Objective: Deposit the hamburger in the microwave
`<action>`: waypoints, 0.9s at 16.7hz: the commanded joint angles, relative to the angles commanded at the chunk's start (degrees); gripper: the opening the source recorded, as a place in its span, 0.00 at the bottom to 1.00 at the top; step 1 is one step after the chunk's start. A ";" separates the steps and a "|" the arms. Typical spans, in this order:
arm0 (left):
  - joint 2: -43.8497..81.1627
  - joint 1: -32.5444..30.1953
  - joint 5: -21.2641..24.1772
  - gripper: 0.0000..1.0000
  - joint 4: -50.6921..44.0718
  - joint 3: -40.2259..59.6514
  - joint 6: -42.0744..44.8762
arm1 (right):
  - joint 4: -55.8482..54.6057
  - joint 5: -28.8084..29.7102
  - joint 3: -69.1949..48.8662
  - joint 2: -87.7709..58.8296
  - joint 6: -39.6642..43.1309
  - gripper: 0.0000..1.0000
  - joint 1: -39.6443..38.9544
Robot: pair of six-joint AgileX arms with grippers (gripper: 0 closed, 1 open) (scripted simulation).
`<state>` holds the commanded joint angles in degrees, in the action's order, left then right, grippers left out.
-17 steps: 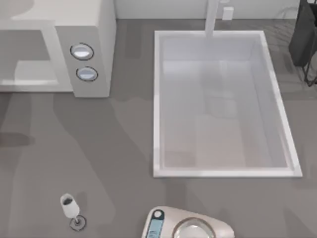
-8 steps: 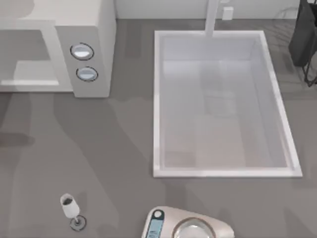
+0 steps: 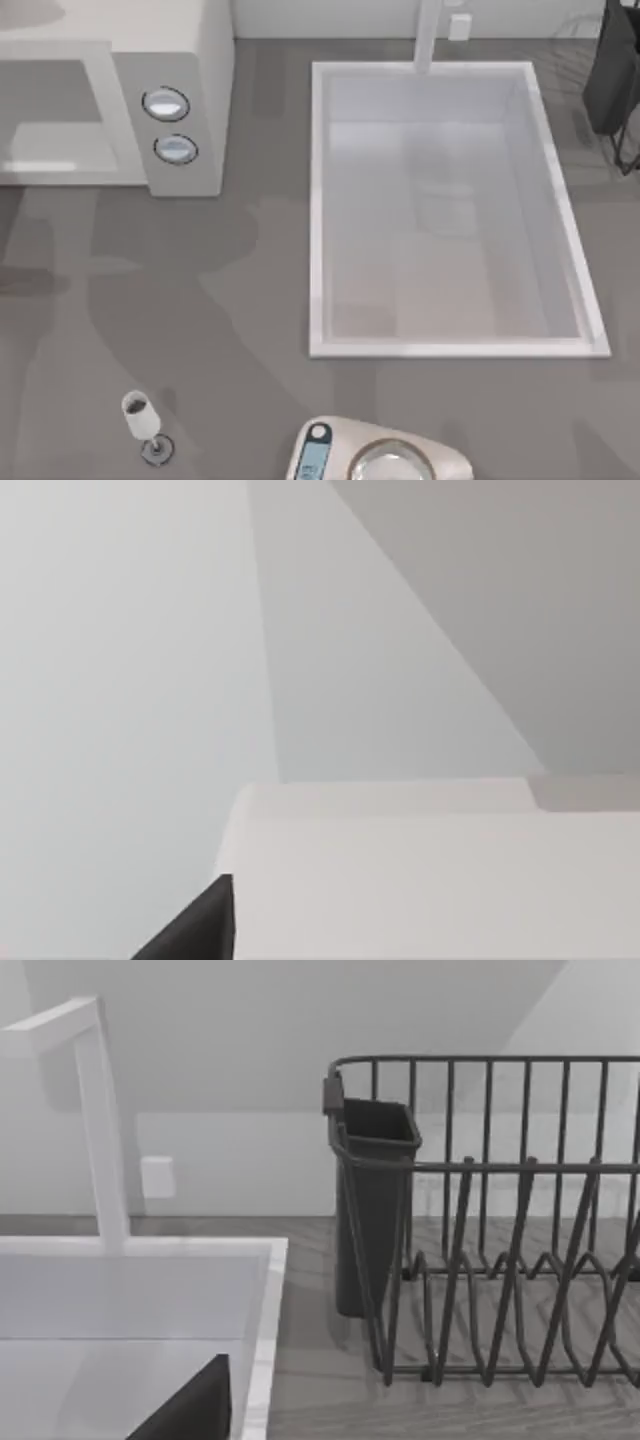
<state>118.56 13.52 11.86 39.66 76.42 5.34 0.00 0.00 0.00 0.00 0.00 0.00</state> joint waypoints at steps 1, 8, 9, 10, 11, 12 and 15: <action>-2.68 0.49 0.46 1.00 1.53 -4.69 0.04 | 0.00 0.00 0.00 0.00 0.00 1.00 0.00; -16.76 3.11 2.82 1.00 9.60 -26.41 0.22 | 0.00 0.00 0.00 0.00 0.00 1.00 0.00; -17.32 3.22 2.92 1.00 9.96 -27.13 0.24 | 0.00 0.00 0.00 0.00 0.00 1.00 0.00; -17.44 3.25 2.95 1.00 10.05 -27.29 0.24 | 0.00 0.00 0.00 0.00 0.00 1.00 0.00; -17.44 3.25 2.95 1.00 10.05 -27.29 0.24 | 0.00 0.00 0.00 0.00 0.00 1.00 0.00; -17.44 3.25 2.95 1.00 10.05 -27.29 0.24 | 0.00 0.00 0.00 0.00 0.00 1.00 0.00; -17.69 2.94 2.82 1.00 9.03 -26.44 0.23 | 0.00 0.00 0.00 0.00 0.00 1.00 0.00</action>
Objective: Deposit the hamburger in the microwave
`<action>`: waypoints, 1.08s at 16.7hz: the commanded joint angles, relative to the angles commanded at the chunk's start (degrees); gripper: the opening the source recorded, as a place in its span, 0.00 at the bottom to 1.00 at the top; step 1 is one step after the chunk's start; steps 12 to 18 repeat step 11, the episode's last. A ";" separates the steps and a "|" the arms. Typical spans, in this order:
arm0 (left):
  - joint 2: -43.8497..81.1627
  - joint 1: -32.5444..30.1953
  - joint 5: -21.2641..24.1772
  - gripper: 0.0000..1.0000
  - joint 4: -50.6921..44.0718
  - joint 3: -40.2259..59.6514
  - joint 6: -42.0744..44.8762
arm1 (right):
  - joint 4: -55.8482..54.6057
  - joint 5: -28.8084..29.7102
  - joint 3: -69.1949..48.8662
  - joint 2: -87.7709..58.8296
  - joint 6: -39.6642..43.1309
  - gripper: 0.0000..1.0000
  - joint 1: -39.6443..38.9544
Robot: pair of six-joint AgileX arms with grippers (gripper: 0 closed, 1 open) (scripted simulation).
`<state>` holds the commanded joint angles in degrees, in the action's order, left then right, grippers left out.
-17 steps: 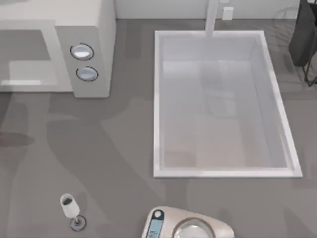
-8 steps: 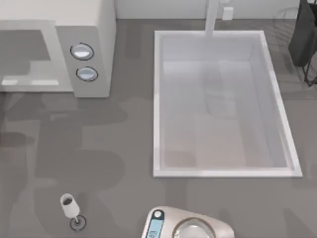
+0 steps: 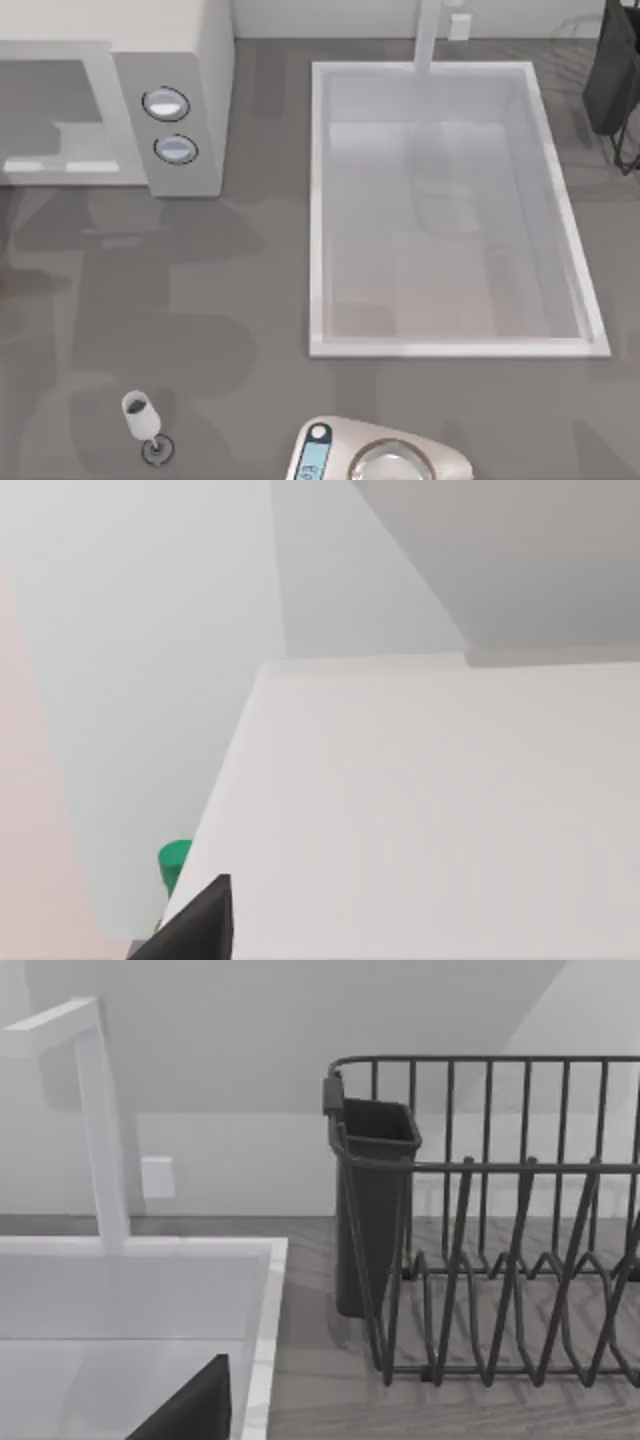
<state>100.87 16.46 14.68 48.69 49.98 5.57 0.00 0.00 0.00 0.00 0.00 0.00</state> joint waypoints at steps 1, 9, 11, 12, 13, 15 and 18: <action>-0.63 0.00 -0.03 1.00 -1.32 0.86 0.00 | 0.00 0.00 0.00 0.00 0.00 1.00 0.00; -9.01 -0.14 -0.22 1.00 -21.95 12.26 0.01 | 0.00 0.00 0.00 0.00 0.00 1.00 0.00; -9.74 -0.13 -0.25 1.00 -23.22 13.28 0.01 | 0.00 0.00 0.00 0.00 0.00 1.00 0.00; -9.74 -0.13 -0.25 1.00 -23.22 13.28 0.01 | 0.00 0.00 0.00 0.00 0.00 1.00 0.00; -9.74 -0.13 -0.25 1.00 -23.22 13.28 0.01 | 0.00 0.00 0.00 0.00 0.00 1.00 0.00; -9.74 -0.13 -0.25 1.00 -23.22 13.28 0.01 | 0.00 0.00 0.00 0.00 0.00 1.00 0.00; -9.74 -0.13 -0.25 1.00 -23.22 13.28 0.01 | 0.00 0.00 0.00 0.00 0.00 1.00 0.00</action>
